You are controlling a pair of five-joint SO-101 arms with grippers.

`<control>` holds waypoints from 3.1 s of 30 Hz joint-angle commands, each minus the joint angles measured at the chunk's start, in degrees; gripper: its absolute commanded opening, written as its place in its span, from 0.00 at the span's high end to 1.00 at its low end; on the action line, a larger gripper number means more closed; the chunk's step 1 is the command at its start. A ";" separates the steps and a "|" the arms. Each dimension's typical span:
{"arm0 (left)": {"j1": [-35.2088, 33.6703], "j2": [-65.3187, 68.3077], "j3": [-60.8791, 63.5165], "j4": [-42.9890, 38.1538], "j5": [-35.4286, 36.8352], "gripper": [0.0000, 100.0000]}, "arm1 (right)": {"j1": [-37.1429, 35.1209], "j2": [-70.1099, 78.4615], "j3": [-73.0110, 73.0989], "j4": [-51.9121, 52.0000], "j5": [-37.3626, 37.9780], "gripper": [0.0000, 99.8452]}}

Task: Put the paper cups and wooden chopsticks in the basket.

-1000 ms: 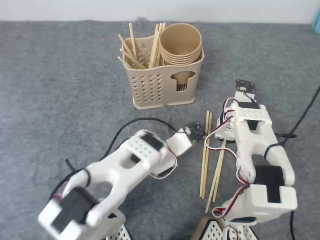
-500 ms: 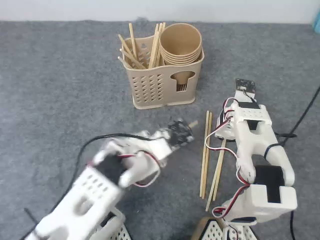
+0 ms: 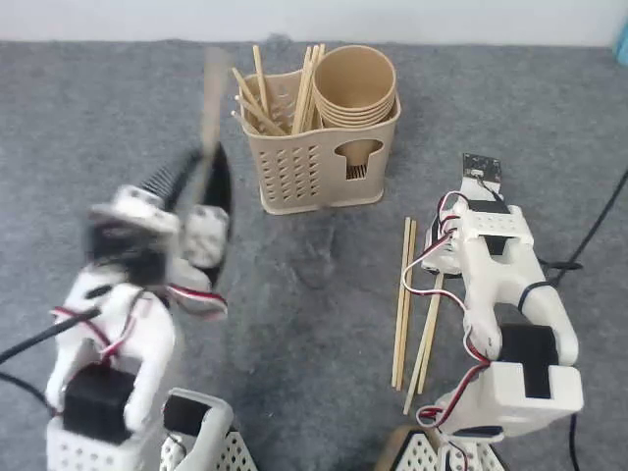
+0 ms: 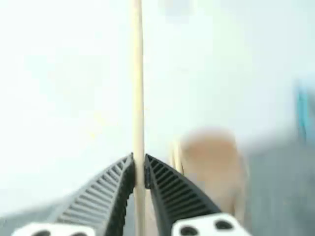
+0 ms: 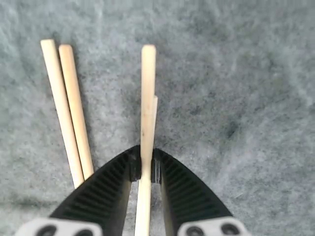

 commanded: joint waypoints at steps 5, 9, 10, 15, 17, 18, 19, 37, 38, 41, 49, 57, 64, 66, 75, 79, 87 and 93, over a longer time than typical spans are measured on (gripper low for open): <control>-2.81 -0.26 21.58 -58.02 11.60 0.99 | 0.75 -3.47 0.00 -0.84 -0.62 0.99; -2.73 2.29 22.99 -59.96 11.78 0.99 | 0.66 -3.47 0.00 -0.84 -0.62 0.99; -2.73 3.87 22.20 -60.22 11.78 0.99 | 0.57 -3.47 0.00 -0.84 -0.62 0.99; -2.73 16.44 14.46 -63.82 11.69 0.99 | 0.57 -3.47 0.00 -0.84 -0.44 0.99; -2.73 22.95 10.07 -64.88 11.78 0.99 | 0.57 -3.47 0.00 -0.84 -0.35 0.99; -2.73 26.29 7.78 -65.05 11.78 0.99 | 0.57 -3.47 0.00 -0.84 -0.35 0.99; -2.73 29.71 5.58 -65.14 11.78 0.99 | 0.57 -3.47 0.00 -0.84 -0.35 0.99; -1.76 45.45 -2.42 -55.65 11.52 0.81 | 0.48 -3.47 0.09 -1.98 -0.26 0.99; -1.76 44.13 -2.95 -52.22 11.52 0.80 | 0.48 -3.47 0.09 -1.98 -0.26 0.99; -2.37 38.07 -4.53 -42.29 11.52 0.79 | 0.48 -3.47 0.09 -1.98 -0.26 0.99; -8.53 9.76 -9.27 -2.81 11.43 0.79 | 0.48 -3.47 0.18 -1.89 -0.26 0.99; -27.60 -5.71 21.85 0.97 11.52 0.79 | 0.48 -3.47 0.26 -1.45 -0.35 0.99; -32.62 -6.33 41.45 -7.56 4.66 0.79 | 0.75 -3.56 0.26 -0.22 -0.26 0.99; -32.44 -6.33 44.09 -8.00 4.66 0.79 | 0.66 -4.00 0.70 0.22 -0.26 0.99; -24.53 -6.77 51.82 -10.02 -3.78 0.79 | 0.40 -11.91 0.26 5.05 -0.26 0.99; -24.18 -6.42 51.82 -10.02 -4.48 0.79 | 0.31 -23.52 -2.37 9.27 -0.18 0.99; -24.00 -6.42 51.82 -10.02 -4.57 0.79 | -6.64 -42.42 -16.26 5.93 -0.18 0.99; -24.18 -6.42 51.82 -10.02 -4.57 0.79 | -14.46 -44.00 -23.91 -12.70 -0.26 0.99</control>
